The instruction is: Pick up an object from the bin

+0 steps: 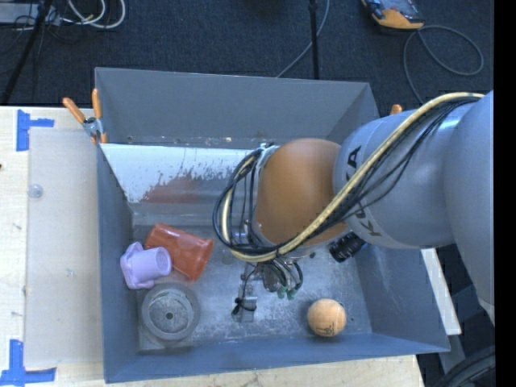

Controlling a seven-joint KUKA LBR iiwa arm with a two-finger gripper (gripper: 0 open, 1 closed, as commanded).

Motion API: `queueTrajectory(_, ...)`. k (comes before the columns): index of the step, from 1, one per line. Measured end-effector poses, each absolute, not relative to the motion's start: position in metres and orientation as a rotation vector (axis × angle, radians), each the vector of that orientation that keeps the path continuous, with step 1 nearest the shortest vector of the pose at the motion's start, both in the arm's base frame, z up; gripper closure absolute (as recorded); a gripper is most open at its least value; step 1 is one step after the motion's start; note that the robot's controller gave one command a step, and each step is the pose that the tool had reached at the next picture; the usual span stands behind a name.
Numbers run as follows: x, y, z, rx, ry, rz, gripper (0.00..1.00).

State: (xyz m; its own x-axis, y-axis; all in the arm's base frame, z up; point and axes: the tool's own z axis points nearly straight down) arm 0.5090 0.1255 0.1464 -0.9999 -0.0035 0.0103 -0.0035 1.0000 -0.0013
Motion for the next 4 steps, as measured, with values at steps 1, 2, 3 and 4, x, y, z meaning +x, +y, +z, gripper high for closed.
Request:
queueTrajectory(1,0.511,0.125,0.151,0.001,-3.139,0.000,0.00)
queueTrajectory(2,0.547,0.145,0.153,-0.101,-3.133,0.003,0.00)
queueTrajectory(3,0.579,0.159,0.156,-0.142,-3.136,-0.001,0.00)
queueTrajectory(4,0.564,0.169,0.120,-0.122,-3.138,0.001,0.00)
